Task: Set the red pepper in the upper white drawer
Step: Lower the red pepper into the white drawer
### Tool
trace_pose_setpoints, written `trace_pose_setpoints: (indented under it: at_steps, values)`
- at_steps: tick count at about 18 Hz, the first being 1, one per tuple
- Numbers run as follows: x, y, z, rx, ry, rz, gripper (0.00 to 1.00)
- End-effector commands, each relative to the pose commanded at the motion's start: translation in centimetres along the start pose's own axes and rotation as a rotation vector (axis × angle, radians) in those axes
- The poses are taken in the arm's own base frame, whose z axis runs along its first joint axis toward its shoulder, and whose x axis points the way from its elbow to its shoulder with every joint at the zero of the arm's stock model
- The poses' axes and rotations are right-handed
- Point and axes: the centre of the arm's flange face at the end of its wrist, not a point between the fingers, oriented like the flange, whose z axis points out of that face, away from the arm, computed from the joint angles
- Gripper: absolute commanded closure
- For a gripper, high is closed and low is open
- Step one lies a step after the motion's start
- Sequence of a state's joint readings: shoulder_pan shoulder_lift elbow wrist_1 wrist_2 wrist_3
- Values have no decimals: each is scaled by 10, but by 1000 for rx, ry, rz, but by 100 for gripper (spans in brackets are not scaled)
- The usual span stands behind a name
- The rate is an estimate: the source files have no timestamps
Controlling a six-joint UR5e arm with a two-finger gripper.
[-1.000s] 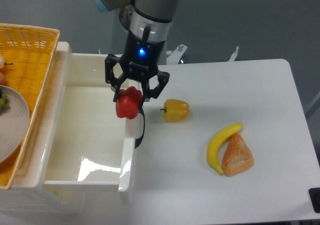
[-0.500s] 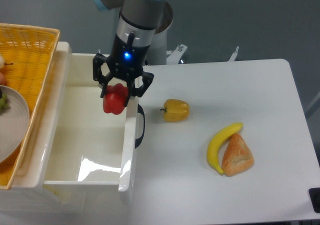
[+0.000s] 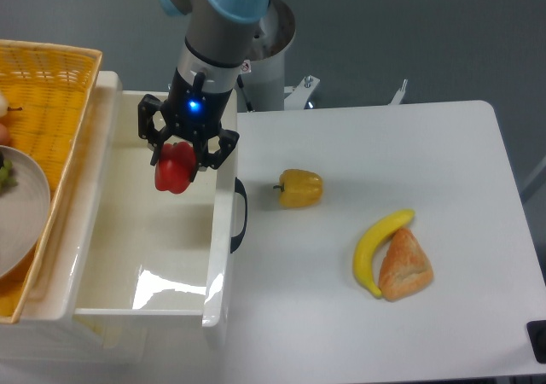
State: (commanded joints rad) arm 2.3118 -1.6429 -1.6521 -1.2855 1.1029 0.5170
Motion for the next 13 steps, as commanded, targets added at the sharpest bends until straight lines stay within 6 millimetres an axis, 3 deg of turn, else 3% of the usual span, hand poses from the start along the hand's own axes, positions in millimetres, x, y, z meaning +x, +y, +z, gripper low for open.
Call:
trace_pose_setpoints:
  at_steps: [13]
  values:
    - [7, -10, 28, -34, 27, 24, 42]
